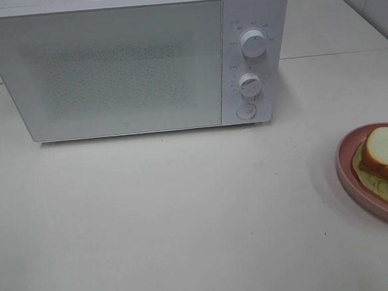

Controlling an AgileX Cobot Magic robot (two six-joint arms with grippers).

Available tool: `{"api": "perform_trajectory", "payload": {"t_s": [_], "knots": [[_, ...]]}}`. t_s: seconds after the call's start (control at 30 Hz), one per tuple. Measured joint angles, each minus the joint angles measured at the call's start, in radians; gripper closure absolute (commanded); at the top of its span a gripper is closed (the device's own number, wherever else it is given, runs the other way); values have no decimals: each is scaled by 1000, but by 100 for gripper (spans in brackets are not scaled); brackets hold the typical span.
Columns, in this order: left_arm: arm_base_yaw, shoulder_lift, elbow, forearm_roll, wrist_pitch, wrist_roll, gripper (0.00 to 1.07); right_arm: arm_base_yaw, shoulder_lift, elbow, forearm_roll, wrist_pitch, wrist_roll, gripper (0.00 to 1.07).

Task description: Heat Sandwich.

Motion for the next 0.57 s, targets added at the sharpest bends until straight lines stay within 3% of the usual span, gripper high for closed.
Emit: {"api": "perform_trajectory", "payload": {"t_s": [0.57], "knots": [[0, 0, 0, 0, 0, 0, 38, 0, 0, 0, 0, 0, 0, 50]]}}
